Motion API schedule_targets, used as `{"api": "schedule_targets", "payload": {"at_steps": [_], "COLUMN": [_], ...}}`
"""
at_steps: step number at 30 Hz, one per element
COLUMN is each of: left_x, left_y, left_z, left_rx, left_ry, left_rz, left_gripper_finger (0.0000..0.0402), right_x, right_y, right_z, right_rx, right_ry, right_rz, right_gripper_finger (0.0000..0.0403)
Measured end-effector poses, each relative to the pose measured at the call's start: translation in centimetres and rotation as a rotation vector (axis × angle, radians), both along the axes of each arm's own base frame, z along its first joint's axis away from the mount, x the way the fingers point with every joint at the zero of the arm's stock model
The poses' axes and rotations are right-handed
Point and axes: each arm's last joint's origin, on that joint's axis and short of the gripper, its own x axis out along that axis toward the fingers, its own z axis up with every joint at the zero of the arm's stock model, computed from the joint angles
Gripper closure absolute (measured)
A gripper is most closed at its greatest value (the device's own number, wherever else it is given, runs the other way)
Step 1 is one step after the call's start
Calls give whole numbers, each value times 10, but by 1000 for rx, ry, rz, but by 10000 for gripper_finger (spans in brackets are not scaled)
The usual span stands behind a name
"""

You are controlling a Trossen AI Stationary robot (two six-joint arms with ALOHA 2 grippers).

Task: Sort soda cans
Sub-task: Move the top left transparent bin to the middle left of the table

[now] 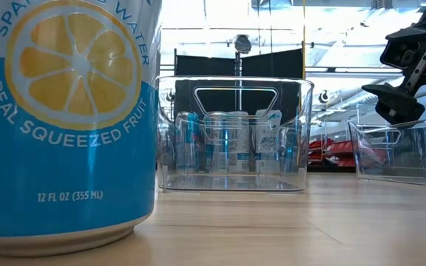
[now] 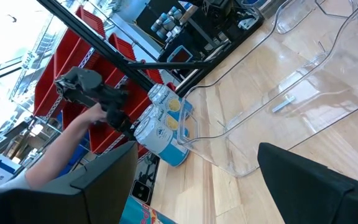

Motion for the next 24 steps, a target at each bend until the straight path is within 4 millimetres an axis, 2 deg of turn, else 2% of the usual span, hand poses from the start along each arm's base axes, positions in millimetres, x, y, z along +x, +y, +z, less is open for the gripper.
{"api": "schedule_targets", "payload": {"at_steps": [16,19,24], "left_x": [-4,-5,-5], "left_y": [1,-1,-1], "left_z": [-26,-27,-27], "left_rx": [-48,-59,-67], "left_ry": [-58,-51,-51], "left_rz": [-26,-25,-17], "left_gripper_finger": [294,318,387], "right_x": [0,0,0], "right_y": [0,0,0], "right_z": [0,0,0], "right_rx": [0,0,0], "right_ry": [0,0,0], "right_rz": [0,0,-1], "right_gripper_finger": [78,78,78]}}
